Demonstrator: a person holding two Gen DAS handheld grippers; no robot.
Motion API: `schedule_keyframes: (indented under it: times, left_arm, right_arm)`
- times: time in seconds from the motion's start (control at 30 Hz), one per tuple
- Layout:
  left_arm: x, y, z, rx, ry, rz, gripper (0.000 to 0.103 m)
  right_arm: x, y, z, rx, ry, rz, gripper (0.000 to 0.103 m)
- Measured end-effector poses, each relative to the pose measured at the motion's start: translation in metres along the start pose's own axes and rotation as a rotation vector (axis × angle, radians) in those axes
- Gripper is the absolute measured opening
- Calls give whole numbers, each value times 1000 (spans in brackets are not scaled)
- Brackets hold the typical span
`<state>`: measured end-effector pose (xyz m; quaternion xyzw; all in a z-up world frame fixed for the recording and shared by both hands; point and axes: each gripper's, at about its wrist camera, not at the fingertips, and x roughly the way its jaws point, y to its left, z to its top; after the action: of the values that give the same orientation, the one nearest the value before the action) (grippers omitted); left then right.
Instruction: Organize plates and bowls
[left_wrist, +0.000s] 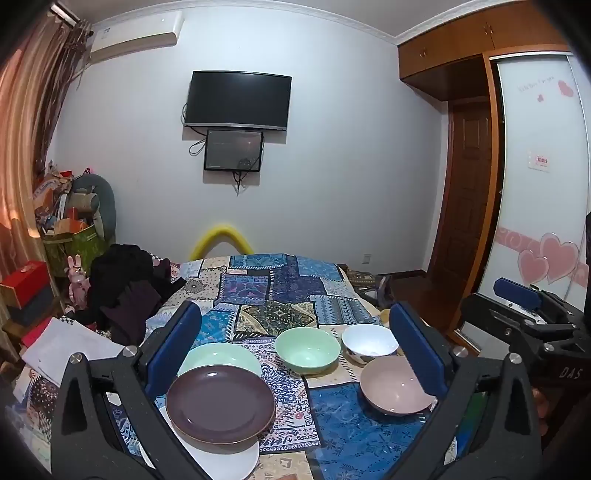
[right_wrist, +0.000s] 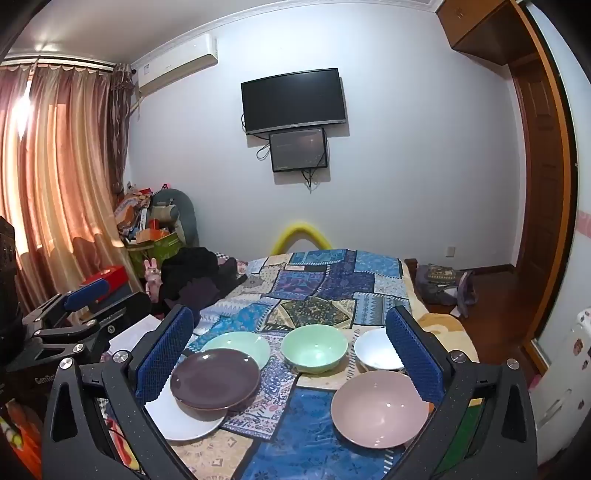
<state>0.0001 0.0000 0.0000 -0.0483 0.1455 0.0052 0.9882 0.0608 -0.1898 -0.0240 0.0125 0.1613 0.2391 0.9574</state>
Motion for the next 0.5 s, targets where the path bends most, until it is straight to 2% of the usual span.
schedule_keyframes:
  times: [0.5]
  left_arm:
    - [15, 0, -5, 4, 14, -6, 103]
  right_arm:
    - [4, 3, 0, 5, 1, 7, 103]
